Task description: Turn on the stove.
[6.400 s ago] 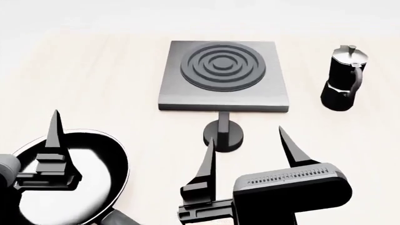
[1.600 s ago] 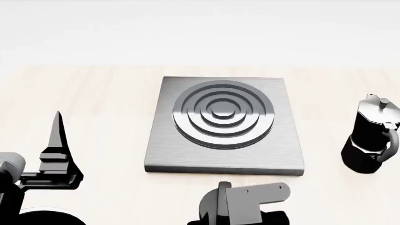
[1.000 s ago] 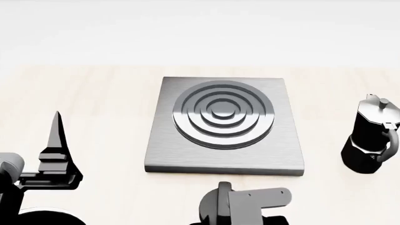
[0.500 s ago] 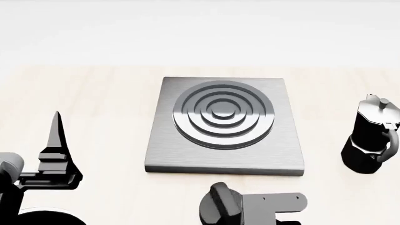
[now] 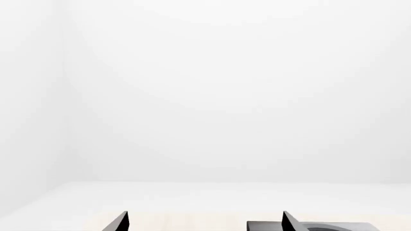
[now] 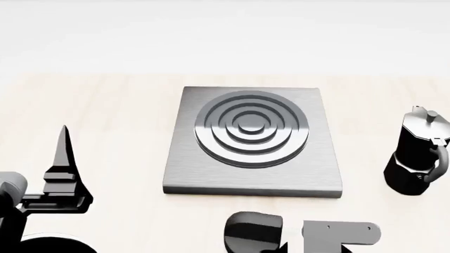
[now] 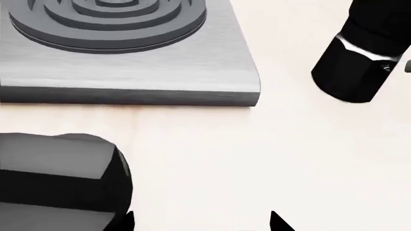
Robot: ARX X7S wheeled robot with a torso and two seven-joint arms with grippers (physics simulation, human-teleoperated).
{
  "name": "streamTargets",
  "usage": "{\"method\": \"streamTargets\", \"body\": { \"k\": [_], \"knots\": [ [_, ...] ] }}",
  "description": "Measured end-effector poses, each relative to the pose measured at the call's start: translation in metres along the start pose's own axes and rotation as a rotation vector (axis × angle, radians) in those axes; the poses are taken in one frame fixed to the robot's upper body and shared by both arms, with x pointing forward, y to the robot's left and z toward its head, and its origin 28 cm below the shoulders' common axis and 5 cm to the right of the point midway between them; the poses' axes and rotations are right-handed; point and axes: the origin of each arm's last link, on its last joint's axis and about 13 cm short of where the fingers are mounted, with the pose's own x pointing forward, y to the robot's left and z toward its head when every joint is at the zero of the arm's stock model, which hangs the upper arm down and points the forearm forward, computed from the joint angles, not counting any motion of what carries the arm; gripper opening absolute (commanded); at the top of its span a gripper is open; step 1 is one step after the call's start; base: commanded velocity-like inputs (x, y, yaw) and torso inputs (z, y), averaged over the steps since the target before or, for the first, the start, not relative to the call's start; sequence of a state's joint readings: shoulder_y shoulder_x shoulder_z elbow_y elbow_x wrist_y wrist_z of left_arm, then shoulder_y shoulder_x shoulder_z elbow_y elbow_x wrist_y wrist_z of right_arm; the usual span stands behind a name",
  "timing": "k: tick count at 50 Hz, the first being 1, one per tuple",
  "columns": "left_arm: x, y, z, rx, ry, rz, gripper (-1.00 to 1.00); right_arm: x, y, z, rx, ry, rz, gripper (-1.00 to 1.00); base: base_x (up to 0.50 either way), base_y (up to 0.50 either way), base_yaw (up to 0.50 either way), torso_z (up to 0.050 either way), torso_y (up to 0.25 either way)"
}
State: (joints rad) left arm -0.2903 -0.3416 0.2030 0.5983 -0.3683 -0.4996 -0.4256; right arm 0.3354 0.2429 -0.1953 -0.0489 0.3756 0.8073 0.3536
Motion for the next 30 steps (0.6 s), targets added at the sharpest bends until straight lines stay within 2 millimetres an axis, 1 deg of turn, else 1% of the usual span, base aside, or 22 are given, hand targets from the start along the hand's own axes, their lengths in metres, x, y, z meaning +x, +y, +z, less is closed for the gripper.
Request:
{"method": "streamTargets", "body": {
  "k": [30],
  "knots": [
    [0.0, 0.0, 0.0, 0.002, -0.001, -0.001, 1.0, -0.014, -0.016, 0.006, 0.029, -0.065, -0.105, 1.0, 0.0, 0.0, 0.0, 0.0, 0.0]
  ]
}}
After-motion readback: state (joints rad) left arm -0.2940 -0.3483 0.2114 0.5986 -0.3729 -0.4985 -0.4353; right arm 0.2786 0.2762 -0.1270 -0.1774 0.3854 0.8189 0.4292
